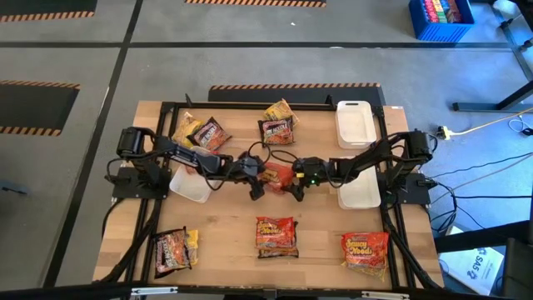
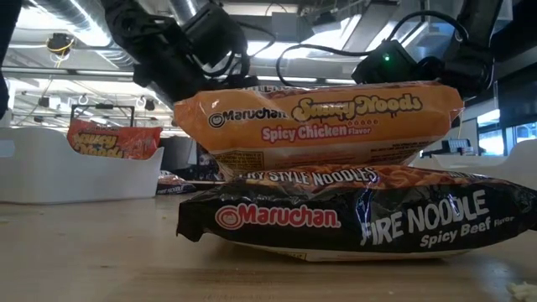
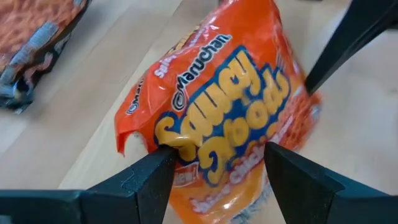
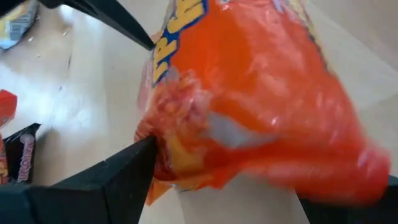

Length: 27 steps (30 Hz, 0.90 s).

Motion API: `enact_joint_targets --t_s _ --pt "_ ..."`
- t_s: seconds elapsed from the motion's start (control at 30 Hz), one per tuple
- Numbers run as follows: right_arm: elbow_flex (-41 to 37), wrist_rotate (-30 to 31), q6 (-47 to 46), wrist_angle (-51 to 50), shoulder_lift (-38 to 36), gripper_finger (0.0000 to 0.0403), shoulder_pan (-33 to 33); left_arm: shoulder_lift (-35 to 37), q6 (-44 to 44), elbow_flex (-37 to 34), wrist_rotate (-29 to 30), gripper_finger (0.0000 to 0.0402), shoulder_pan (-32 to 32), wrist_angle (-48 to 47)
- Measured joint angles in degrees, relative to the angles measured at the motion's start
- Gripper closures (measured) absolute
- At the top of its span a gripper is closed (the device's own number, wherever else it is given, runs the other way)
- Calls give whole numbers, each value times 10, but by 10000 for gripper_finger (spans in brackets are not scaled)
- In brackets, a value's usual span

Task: Sort Maruchan noodles
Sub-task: Put the top orange noodle into the left white bin

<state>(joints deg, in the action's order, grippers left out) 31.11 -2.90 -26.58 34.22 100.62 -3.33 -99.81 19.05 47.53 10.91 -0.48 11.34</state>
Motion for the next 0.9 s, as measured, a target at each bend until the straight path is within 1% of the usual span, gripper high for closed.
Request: enact_joint_targets --t_s 0.13,0.27,0.37,0.5,0.67,0.8,0.9 --pt "0 -14 15 -2 0 79 0 0 -1 0 -7 163 -7 30" --pt "0 -31 16 -12 -11 79 0 0 0 0 -15 163 -15 33" --pt "-1 -31 23 -39 -39 79 0 0 0 0 -16 163 -18 34" --pt "-1 -22 28 -115 -89 79 -1 24 5 1 -25 163 -21 21" --pt "1 -20 29 -193 -146 79 -1 88 15 1 -21 163 -21 -73" --pt "0 -17 29 -204 -153 79 -1 128 22 2 1 163 -21 -140" --pt "0 -7 25 -207 -150 79 -1 131 32 2 13 163 -25 -171"
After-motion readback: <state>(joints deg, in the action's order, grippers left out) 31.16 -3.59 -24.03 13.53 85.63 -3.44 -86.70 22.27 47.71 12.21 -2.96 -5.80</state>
